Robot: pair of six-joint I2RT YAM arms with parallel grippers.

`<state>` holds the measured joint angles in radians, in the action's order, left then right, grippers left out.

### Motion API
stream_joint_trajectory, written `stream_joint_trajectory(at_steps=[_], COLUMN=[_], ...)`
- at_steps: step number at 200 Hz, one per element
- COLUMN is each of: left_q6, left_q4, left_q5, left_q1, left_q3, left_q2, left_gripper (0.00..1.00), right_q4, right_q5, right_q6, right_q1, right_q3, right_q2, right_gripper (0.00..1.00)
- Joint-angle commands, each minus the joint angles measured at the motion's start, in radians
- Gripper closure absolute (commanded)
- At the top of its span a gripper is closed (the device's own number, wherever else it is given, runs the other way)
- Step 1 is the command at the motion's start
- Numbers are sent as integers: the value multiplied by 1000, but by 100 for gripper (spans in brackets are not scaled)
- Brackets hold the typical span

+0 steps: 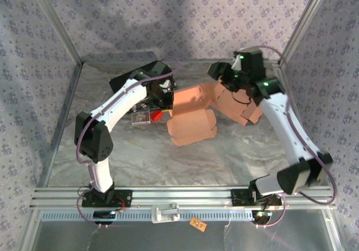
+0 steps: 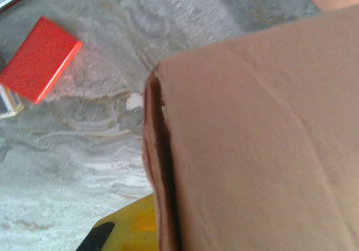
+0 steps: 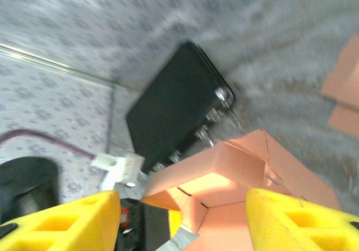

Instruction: Fold the paper box

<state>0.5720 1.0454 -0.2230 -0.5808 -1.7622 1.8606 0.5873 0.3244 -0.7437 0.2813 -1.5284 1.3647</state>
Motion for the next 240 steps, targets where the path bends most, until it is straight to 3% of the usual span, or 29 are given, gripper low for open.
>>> stream_joint_trajectory(at_steps=[1, 33, 59, 79, 100, 154, 240], left_q6=[-124, -234, -308, -345, -371, -376, -363], left_q4=[-50, -37, -2, 5, 12, 8, 4], left_q5=[-178, -296, -349, -384, -403, -436, -450], left_q1=[40, 88, 102, 111, 115, 122, 128], left_q3=[-62, -129, -179, -181, -175, -141, -139], left_q2=[25, 87, 121, 124, 120, 112, 110], left_gripper=[100, 100, 100, 100, 100, 100, 100], right_q4=[-113, -306, -242, -209, -126, -102, -117], right_q5=[93, 291, 331, 427, 424, 489, 481], right_q6=[86, 115, 367, 475, 553, 539, 538], right_q1=[-110, -250, -249, -239, -228, -225, -175], right_q3=[85, 230, 219, 197, 157, 167, 212], right_q2=[-84, -131, -121, -89, -46, 17, 13], right_gripper=[42, 45, 49, 49, 52, 61, 60])
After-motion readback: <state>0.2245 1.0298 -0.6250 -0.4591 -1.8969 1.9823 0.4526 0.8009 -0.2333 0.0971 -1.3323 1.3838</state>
